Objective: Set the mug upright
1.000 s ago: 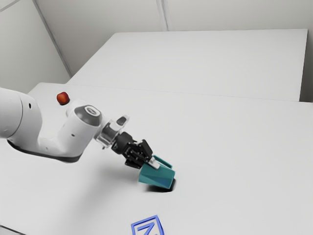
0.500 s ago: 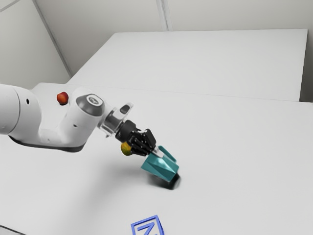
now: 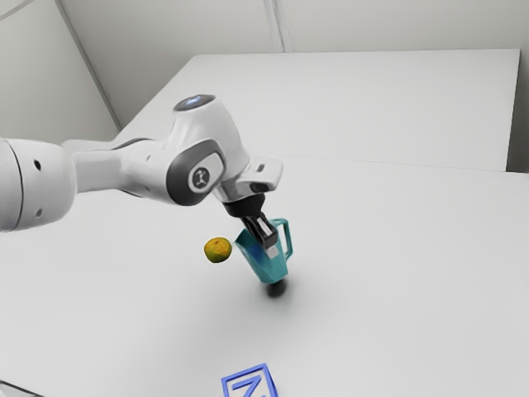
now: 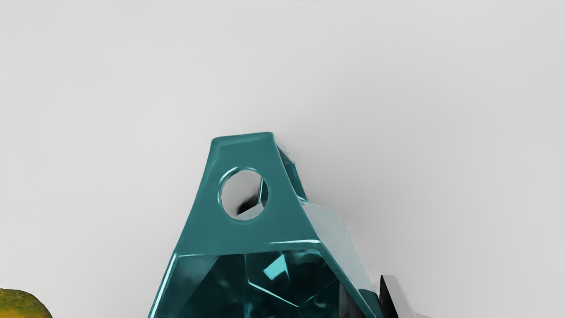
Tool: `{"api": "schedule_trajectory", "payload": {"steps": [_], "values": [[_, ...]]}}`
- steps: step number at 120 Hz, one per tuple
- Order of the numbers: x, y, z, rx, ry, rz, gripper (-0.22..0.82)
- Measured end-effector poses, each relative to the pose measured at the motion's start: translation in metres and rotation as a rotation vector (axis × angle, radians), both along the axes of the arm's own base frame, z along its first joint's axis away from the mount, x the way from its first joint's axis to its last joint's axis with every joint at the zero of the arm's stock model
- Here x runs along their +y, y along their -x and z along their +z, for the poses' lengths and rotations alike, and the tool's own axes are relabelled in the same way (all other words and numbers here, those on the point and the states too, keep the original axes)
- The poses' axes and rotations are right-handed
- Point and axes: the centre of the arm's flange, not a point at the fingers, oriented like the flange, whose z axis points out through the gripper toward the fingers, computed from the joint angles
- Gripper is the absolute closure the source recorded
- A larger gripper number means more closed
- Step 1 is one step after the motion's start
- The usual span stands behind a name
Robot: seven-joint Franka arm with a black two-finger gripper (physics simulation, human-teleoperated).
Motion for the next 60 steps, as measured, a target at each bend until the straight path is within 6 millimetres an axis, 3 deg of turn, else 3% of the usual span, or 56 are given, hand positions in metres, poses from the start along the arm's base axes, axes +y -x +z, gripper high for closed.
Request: {"api": "schedule_trajectory", "payload": {"steps": [23,60], "values": [[-0.011,-0.009,-0.014,-0.081,-0.12,-0.038,0.78],[0.001,-0.037,-0.016,-0.146,-0.166,0.045,0.78]]}}
